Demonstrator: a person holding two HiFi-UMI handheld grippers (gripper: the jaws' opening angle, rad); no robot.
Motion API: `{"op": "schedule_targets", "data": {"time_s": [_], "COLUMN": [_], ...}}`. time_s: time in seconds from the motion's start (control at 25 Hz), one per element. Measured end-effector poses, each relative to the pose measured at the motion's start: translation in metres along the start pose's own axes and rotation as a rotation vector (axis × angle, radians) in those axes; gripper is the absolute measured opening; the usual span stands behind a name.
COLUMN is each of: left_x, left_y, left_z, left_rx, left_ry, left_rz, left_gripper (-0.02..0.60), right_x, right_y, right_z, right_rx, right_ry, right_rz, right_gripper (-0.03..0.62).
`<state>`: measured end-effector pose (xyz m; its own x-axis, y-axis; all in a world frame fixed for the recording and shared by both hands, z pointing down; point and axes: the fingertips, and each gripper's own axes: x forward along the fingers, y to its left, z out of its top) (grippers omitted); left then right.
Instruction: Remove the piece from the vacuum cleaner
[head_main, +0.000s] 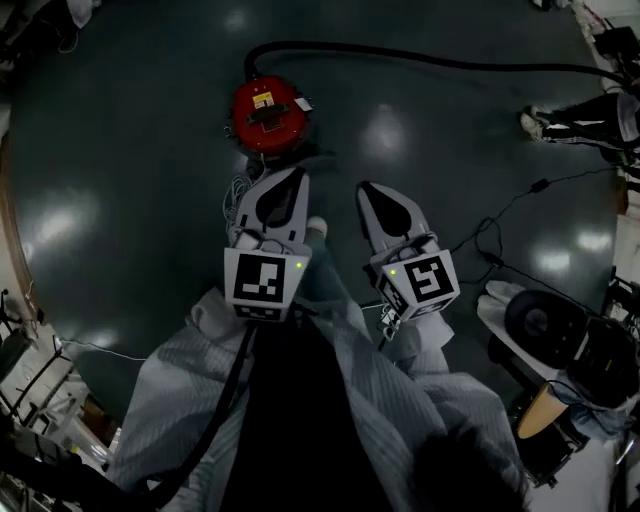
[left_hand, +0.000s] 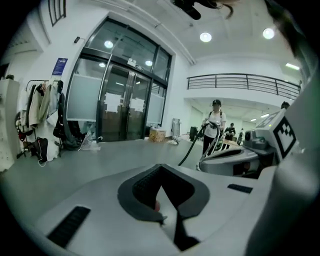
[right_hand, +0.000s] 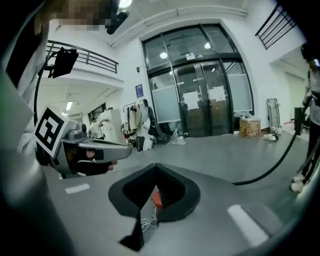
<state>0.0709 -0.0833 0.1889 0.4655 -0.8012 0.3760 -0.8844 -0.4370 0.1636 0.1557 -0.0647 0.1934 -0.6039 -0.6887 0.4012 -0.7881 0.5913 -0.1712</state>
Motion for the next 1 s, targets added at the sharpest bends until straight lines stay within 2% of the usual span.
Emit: {"op": "schedule_targets", "data": {"time_s": [0.2,0.32,0.4,0.48,0.6,0.72,0.8,0.92,1.0], "left_x": [0.044,0.078,0.096,0.113,0.135,0.164,0.182,0.203,0.215], "left_y": [0.046,0.075,0.094,0.109,0.124,0.139,0.147,0.153,0.152], "left_z": [-0.118,-0.196,-0.243,-0.280,-0.317,-0.340,-0.354,-0.371,-0.383], "left_rx": [0.031,0.124,0.180,0.195,0.182,0.226,0.262,0.297,0.362], "left_ry": [0.217,0.341,0.401,0.431,0.442,0.451,0.467,0.487,0.507], "left_rz": [0.011,-0.020,-0.032,-0.032,-0.048,-0.082,-0.103,-0.134,-0.161], "left_gripper": [0.005,0.005,0.005,0.005,0.006,0.008,0.067,0.117,0.144], "right_x": [0.078,0.132,0.162,0.188,0.218,0.245,0.257,0.267,0.271], "right_y": [-0.016,-0.028,-0.028,-0.032,-0.044,-0.057,-0.065,-0.070,-0.073], "right_z": [-0.095,-0.153,-0.195,-0.238,-0.298,-0.338,-0.363,-0.394,-0.414], "right_rx": [-0.047,-0.098,-0.128,-0.160,-0.237,-0.312,-0.380,-0.530,-0.657], "right_ry": [0.184,0.246,0.295,0.343,0.401,0.450,0.507,0.601,0.661], "right_rz": [0.134,0.185,0.235,0.271,0.285,0.314,0.350,0.449,0.520], "right_gripper": [0.005,0.022,0.040,0.046,0.053,0.084,0.099,0.142,0.168]}}
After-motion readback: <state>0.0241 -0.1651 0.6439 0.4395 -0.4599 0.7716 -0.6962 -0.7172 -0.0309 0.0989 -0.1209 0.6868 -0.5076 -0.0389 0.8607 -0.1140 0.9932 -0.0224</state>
